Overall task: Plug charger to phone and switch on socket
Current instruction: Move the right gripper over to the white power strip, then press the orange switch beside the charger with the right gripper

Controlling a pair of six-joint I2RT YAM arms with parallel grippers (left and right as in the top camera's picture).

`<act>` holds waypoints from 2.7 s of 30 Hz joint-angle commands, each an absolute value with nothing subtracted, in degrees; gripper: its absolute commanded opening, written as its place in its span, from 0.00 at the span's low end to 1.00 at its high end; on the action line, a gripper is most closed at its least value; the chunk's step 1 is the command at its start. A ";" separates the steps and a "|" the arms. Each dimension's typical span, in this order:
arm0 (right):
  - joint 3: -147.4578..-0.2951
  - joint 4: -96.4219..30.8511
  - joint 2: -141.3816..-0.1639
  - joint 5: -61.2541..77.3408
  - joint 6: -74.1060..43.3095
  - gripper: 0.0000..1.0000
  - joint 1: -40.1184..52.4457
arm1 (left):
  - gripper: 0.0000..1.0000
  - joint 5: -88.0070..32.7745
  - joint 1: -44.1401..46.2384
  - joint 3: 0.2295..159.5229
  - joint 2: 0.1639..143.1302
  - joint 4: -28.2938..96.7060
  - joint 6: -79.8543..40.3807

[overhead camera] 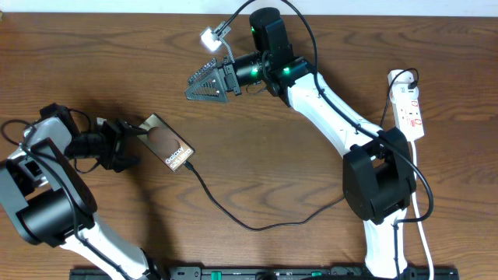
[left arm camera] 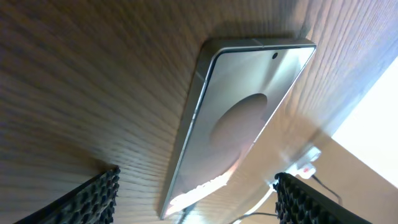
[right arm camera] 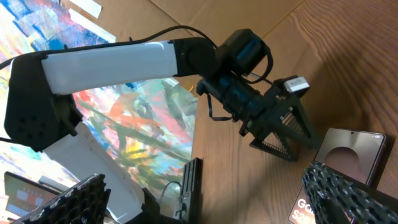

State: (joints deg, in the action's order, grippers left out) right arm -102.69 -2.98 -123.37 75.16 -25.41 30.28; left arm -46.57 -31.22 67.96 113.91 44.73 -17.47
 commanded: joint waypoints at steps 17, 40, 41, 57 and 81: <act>-104.20 -24.73 -123.33 59.37 -19.57 0.99 26.70 | 0.82 -40.82 -23.14 70.94 69.65 42.83 -8.88; -147.48 -82.06 -123.15 15.99 -6.48 0.99 0.32 | 0.95 -35.29 -12.93 71.85 69.04 41.50 -12.95; -147.55 -82.37 -123.15 18.02 -5.56 0.99 -2.37 | 0.95 -35.29 -12.93 71.85 69.21 41.54 -12.71; -144.59 -87.00 -123.35 47.48 16.40 0.99 -36.16 | 0.95 -35.27 -12.93 71.85 69.63 41.54 -12.73; -111.28 -68.07 -123.90 41.89 20.16 0.99 -33.54 | 0.95 -35.29 -12.93 71.81 69.63 43.64 -12.75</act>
